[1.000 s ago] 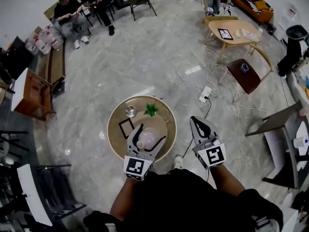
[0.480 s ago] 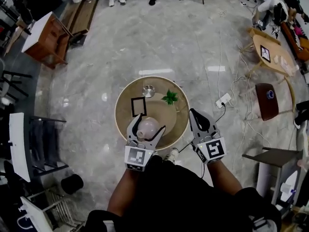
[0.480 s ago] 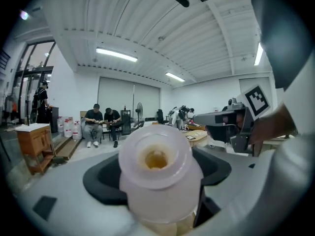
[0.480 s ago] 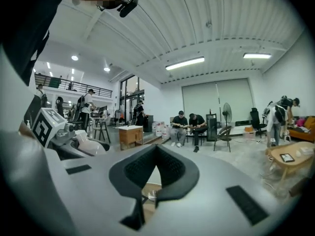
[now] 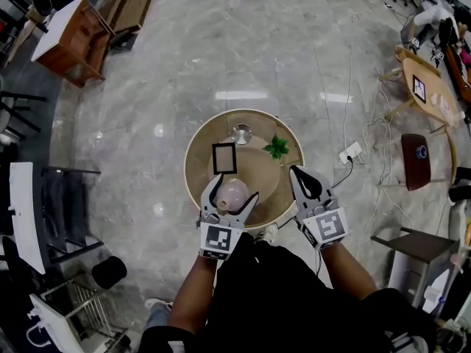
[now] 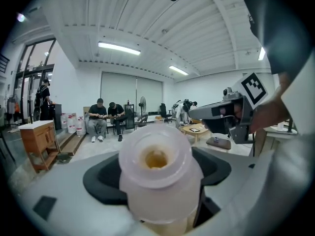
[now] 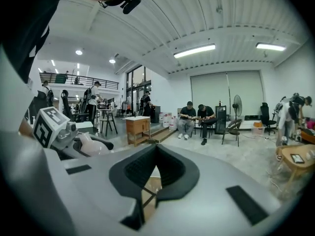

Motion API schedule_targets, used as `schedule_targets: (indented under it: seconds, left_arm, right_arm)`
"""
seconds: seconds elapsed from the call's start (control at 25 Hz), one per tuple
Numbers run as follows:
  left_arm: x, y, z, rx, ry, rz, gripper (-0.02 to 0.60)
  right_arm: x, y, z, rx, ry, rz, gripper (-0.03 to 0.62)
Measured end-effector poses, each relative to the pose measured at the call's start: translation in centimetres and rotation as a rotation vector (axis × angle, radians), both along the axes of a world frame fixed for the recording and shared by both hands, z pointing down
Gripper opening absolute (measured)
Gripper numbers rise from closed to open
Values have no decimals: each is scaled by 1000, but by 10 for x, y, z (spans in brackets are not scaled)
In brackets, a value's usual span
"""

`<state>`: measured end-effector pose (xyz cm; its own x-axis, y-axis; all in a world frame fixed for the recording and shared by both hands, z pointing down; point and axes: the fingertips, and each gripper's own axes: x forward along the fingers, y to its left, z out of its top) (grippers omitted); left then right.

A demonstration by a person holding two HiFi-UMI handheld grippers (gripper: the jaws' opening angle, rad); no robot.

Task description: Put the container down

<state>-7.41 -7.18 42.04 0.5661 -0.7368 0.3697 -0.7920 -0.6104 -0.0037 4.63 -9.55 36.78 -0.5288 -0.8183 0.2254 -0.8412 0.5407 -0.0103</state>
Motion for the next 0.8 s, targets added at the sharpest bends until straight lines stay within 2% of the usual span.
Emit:
schedule_targets:
  seconds: [0.28,0.4,0.56,0.68,0.8]
  left_arm:
    - [-14,-16,45,-62,30,18,410]
    - [-9,-27,68,-63,12,19,410]
    - [5,-44,102,-85,24,-34,410]
    - [8,-55,140,-96,-39,-46,410]
    - [13,-63,184,-114,-63,-65,410]
  right_arm:
    - [-22,-12,46,-50,17,-11,0]
    - [-29,-26,69,-80,-4,-37,0]
    - [-40,-43,101,-115,-24,-96,0]
    - [-43,-52,123,-135,-51,-102,0]
    - [-26,-60,157,-156,-53,-75,0]
